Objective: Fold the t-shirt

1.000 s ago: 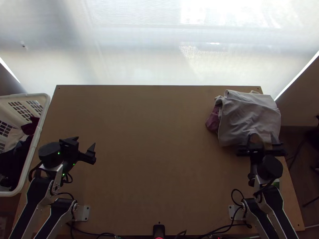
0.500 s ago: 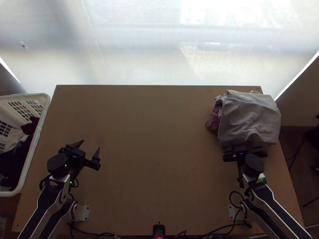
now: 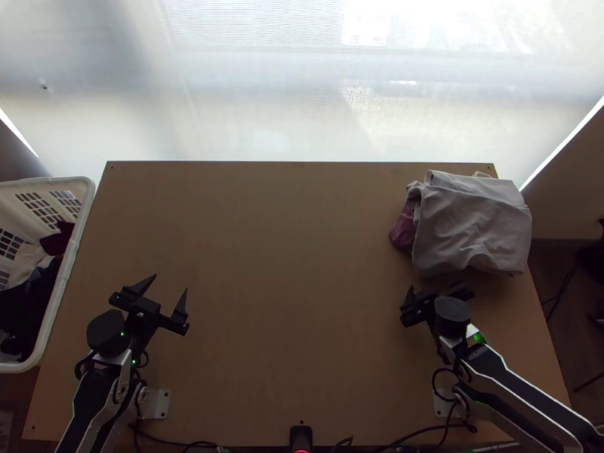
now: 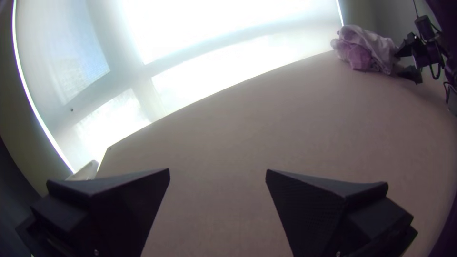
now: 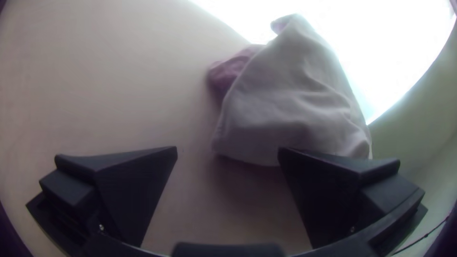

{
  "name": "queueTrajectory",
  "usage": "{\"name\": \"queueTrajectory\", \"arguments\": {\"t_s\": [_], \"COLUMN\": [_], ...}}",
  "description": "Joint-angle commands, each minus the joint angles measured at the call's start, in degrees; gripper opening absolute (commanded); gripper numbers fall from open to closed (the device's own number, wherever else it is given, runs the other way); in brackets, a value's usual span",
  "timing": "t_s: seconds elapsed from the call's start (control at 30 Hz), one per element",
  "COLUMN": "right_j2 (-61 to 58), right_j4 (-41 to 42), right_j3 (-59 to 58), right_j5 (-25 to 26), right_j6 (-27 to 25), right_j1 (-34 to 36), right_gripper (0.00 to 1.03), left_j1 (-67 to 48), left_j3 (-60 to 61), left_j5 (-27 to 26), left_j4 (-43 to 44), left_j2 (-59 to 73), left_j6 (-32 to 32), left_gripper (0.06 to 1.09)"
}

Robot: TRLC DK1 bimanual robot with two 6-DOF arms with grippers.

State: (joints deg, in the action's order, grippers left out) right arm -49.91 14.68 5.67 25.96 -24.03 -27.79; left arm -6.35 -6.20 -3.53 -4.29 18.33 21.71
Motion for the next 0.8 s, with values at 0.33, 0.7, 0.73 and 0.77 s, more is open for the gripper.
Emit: {"name": "queueTrajectory", "arguments": {"t_s": [0.33, 0.7, 0.73, 0.77], "right_j2": [4.0, 17.6, 21.1, 25.2], "right_j4": [-1.5, -2.0, -3.3, -6.0], "right_j3": [-0.1, -0.1, -0.1, -0.1], "right_j5": [1.4, 3.8, 3.8, 3.7], "right_j6": [-0.7, -1.9, -1.4, -1.1], "right_j1": [-2.9, -1.7, -1.0, -0.9], "right_gripper": [0.98, 0.98, 0.98, 0.98], "left_j1": [0.9, -0.1, -0.2, -0.2], "left_j3": [1.9, 1.9, 1.9, 1.9], "left_j5": [-0.4, -6.0, -6.1, -6.0], "left_j4": [-9.2, -10.8, -10.8, -10.8], "left_j2": [-16.6, -18.1, -18.2, -18.2], "left_j6": [3.2, 3.2, 3.2, 3.2], "left_gripper": [1.04, 1.04, 1.04, 1.04]}}
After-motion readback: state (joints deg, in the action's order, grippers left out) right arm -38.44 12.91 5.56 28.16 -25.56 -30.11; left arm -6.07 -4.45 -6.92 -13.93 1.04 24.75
